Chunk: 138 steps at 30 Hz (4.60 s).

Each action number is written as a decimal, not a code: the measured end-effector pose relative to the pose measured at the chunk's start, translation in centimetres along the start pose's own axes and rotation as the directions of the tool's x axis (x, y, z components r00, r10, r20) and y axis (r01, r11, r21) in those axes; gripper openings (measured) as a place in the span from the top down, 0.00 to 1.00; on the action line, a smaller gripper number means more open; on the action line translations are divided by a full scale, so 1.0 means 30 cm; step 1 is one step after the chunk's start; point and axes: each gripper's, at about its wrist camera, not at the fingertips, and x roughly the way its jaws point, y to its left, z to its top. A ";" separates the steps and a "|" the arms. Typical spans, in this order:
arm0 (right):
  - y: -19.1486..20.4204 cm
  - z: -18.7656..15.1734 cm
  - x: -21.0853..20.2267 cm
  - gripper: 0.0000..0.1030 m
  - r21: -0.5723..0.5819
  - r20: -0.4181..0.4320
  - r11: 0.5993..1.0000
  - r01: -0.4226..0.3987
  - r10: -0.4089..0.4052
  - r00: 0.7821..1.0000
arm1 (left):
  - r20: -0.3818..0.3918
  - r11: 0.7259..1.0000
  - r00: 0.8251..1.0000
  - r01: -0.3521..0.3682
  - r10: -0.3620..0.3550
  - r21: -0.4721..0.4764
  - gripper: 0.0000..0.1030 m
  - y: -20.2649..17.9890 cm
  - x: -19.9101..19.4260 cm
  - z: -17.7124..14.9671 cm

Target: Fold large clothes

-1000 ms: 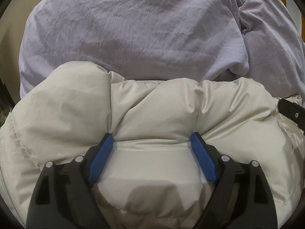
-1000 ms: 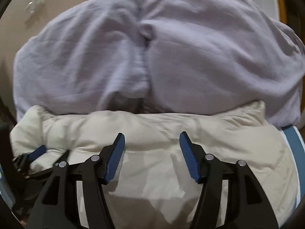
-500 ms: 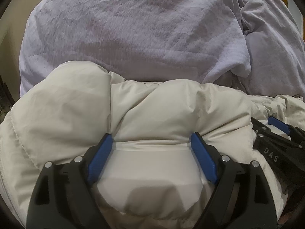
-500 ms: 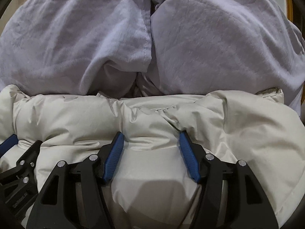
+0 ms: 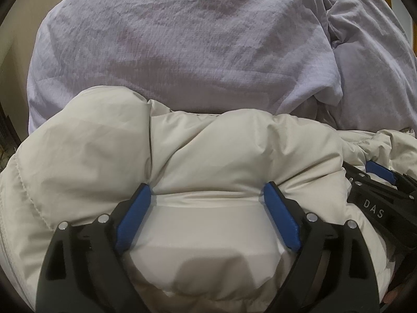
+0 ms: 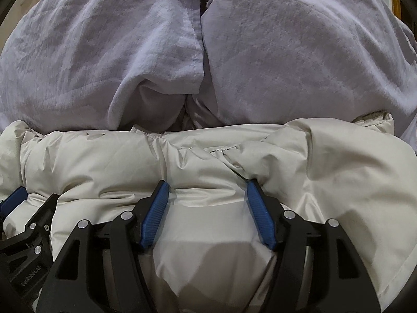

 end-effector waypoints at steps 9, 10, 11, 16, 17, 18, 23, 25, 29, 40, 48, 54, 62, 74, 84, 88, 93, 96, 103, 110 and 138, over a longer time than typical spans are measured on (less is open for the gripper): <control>-0.084 -0.006 -0.054 0.35 0.023 0.005 0.999 -0.022 0.022 1.000 | 0.007 1.000 1.000 0.005 -0.005 -0.003 0.06 -0.013 -0.001 -0.003; -0.085 -0.006 -0.055 0.35 0.024 0.005 0.999 -0.023 0.023 1.000 | 0.007 1.000 1.000 0.006 -0.006 -0.003 0.06 -0.014 -0.001 -0.003; -0.088 -0.007 -0.063 0.35 0.024 0.005 0.999 -0.022 0.022 1.000 | 0.007 1.000 1.000 0.006 -0.006 -0.004 0.05 -0.014 0.000 -0.003; -0.094 -0.006 -0.064 0.35 0.026 0.006 0.999 -0.022 0.022 1.000 | 0.008 1.000 1.000 0.006 -0.006 -0.006 0.05 -0.015 0.000 -0.003; -0.098 -0.006 -0.071 0.35 0.027 0.007 0.999 -0.022 0.022 1.000 | 0.009 1.000 1.000 0.008 -0.008 -0.008 0.05 -0.016 0.000 -0.004; -0.103 -0.006 -0.072 0.35 0.028 0.008 0.999 -0.025 0.025 1.000 | 0.011 1.000 1.000 0.010 -0.010 -0.010 0.05 -0.011 -0.002 -0.003; -0.138 0.006 -0.096 0.35 0.064 0.009 0.995 -0.077 0.077 0.997 | 0.014 1.000 1.000 0.018 -0.018 -0.017 0.05 -0.007 -0.026 0.000; -0.171 0.006 -0.153 0.35 0.064 0.017 0.993 -0.100 0.099 0.995 | -0.003 1.000 1.000 0.024 -0.024 0.004 0.06 0.004 -0.063 -0.004; -0.261 0.023 -0.296 0.35 0.037 0.109 0.999 -0.033 0.029 0.994 | 0.027 1.000 1.000 0.010 -0.010 0.021 0.07 0.041 -0.162 0.027; -0.490 0.006 -0.280 0.35 0.041 0.045 0.987 0.156 -0.158 0.986 | 0.023 0.989 0.989 -0.145 0.146 -0.041 0.07 0.209 -0.137 0.128; -0.464 -0.010 -0.165 0.32 0.013 0.029 0.980 0.200 -0.200 0.979 | -0.019 0.975 0.975 -0.221 0.220 -0.015 0.08 0.238 -0.021 0.080; -0.462 -0.001 -0.110 0.28 0.014 -0.014 0.978 0.208 -0.208 0.978 | -0.052 0.975 0.974 -0.223 0.221 -0.023 0.05 0.241 0.039 0.076; -0.480 -0.009 -0.079 0.27 0.024 -0.048 0.979 0.204 -0.203 0.978 | -0.081 0.974 0.972 -0.225 0.221 -0.033 0.03 0.259 0.082 0.068; -0.484 0.010 -0.065 0.26 0.024 -0.052 0.977 0.212 -0.211 0.976 | -0.092 0.970 0.967 -0.240 0.236 -0.031 0.02 0.257 0.096 0.070; -0.438 0.032 -0.258 0.25 0.123 -0.006 0.988 0.097 -0.097 0.995 | -0.047 0.980 0.980 -0.196 0.194 -0.032 0.04 0.251 -0.028 0.062; -0.299 0.055 -0.340 0.25 0.081 0.045 0.997 -0.003 -0.001 0.999 | 0.018 0.995 0.995 -0.099 0.099 -0.023 0.04 0.160 -0.144 0.079; -0.125 0.036 -0.319 0.25 -0.043 0.058 0.999 0.001 0.001 0.998 | 0.027 0.999 0.999 -0.036 0.036 0.002 0.04 0.038 -0.165 0.085; -0.129 0.013 -0.261 0.25 -0.023 0.024 1.000 0.007 -0.006 1.000 | -0.007 0.998 0.998 -0.059 0.059 0.009 0.04 0.029 -0.101 0.057; -0.138 -0.006 -0.175 0.25 0.014 -0.003 1.000 0.012 -0.012 1.000 | -0.022 0.997 0.997 -0.071 0.071 0.010 0.03 0.022 -0.019 0.026; -0.138 -0.029 -0.153 0.24 0.021 -0.008 0.999 0.028 -0.028 1.000 | -0.040 0.998 0.997 -0.065 0.065 0.004 0.02 0.012 0.046 0.016; -0.470 -0.071 -0.381 0.22 0.193 0.014 0.978 0.080 -0.084 0.996 | -0.026 0.992 0.993 -0.119 0.118 -0.031 0.05 0.252 -0.362 -0.088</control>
